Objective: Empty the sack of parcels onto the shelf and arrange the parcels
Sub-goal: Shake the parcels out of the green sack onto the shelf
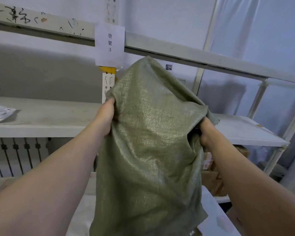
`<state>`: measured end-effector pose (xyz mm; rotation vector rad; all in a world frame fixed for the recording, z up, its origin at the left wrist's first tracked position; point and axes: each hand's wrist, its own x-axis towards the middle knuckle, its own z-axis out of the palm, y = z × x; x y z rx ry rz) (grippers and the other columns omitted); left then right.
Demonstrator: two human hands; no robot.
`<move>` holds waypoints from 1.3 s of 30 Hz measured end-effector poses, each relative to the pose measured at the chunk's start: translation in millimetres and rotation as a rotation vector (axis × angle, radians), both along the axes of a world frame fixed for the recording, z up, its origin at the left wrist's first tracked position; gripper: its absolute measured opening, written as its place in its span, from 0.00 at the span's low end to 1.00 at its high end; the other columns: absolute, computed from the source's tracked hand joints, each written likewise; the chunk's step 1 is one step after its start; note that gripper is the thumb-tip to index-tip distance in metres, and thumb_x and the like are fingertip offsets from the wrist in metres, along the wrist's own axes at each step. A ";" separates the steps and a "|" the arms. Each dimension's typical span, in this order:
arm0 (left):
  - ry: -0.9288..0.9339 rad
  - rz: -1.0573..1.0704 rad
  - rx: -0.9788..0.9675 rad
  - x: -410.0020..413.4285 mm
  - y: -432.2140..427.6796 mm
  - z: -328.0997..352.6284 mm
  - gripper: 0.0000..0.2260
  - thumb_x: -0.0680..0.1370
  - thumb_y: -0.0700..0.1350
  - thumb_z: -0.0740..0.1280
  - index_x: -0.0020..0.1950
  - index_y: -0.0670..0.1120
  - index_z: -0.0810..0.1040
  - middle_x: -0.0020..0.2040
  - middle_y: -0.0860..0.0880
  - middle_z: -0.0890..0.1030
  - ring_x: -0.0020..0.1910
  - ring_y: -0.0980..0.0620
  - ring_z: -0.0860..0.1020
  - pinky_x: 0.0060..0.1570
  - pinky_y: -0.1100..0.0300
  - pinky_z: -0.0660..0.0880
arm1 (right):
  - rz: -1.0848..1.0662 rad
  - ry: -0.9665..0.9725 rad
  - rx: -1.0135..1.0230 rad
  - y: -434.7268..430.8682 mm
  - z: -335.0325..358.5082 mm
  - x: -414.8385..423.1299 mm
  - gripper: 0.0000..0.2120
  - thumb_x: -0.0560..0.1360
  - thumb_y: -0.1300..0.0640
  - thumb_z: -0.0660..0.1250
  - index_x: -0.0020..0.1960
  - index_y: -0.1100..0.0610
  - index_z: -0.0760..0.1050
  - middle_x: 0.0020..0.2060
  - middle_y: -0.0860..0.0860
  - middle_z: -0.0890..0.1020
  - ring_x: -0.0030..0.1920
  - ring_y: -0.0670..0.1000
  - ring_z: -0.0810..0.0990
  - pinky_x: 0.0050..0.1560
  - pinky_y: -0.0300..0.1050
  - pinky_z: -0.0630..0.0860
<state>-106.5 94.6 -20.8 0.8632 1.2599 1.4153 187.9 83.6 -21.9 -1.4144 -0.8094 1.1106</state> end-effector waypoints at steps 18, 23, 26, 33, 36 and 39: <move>0.188 0.177 0.133 14.1 3.9 -9.2 0.15 0.75 0.52 0.65 0.58 0.47 0.72 0.54 0.46 0.78 0.50 0.46 0.76 0.47 0.52 0.73 | 0.093 0.175 0.101 6.4 8.5 -8.9 0.14 0.82 0.46 0.60 0.47 0.56 0.74 0.39 0.52 0.79 0.38 0.51 0.77 0.31 0.43 0.77; 0.143 0.086 0.150 9.1 -2.5 -2.8 0.36 0.71 0.65 0.70 0.72 0.50 0.64 0.64 0.50 0.75 0.60 0.48 0.75 0.61 0.51 0.71 | 0.121 0.022 0.037 -3.9 27.9 -17.8 0.16 0.83 0.53 0.58 0.39 0.58 0.70 0.34 0.53 0.74 0.30 0.50 0.75 0.23 0.39 0.72; 0.173 0.058 0.182 15.9 -1.8 4.3 0.18 0.77 0.56 0.69 0.62 0.47 0.76 0.56 0.49 0.81 0.54 0.48 0.79 0.52 0.56 0.74 | 0.117 0.154 0.136 -6.0 46.4 -19.8 0.15 0.84 0.52 0.56 0.41 0.57 0.69 0.36 0.53 0.73 0.33 0.50 0.73 0.30 0.41 0.74; 0.186 0.159 0.325 32.0 4.4 48.2 0.15 0.82 0.52 0.60 0.65 0.49 0.76 0.56 0.49 0.78 0.55 0.47 0.75 0.54 0.56 0.70 | 0.014 0.315 0.245 -5.2 83.6 -18.7 0.22 0.79 0.40 0.59 0.61 0.55 0.74 0.45 0.53 0.80 0.42 0.52 0.77 0.44 0.47 0.78; 0.154 0.183 0.368 36.3 4.9 66.5 0.16 0.82 0.52 0.60 0.68 0.49 0.74 0.56 0.52 0.75 0.58 0.50 0.74 0.54 0.58 0.68 | 0.011 0.384 0.314 -3.2 96.0 -20.5 0.26 0.79 0.38 0.57 0.68 0.55 0.70 0.51 0.54 0.79 0.45 0.53 0.76 0.54 0.50 0.76; 0.144 0.262 0.436 36.4 5.2 82.4 0.13 0.82 0.50 0.60 0.63 0.47 0.77 0.55 0.50 0.77 0.53 0.50 0.75 0.52 0.60 0.68 | 0.009 0.499 0.437 -9.2 103.9 -24.9 0.20 0.81 0.41 0.55 0.63 0.54 0.72 0.48 0.53 0.79 0.45 0.54 0.77 0.54 0.48 0.77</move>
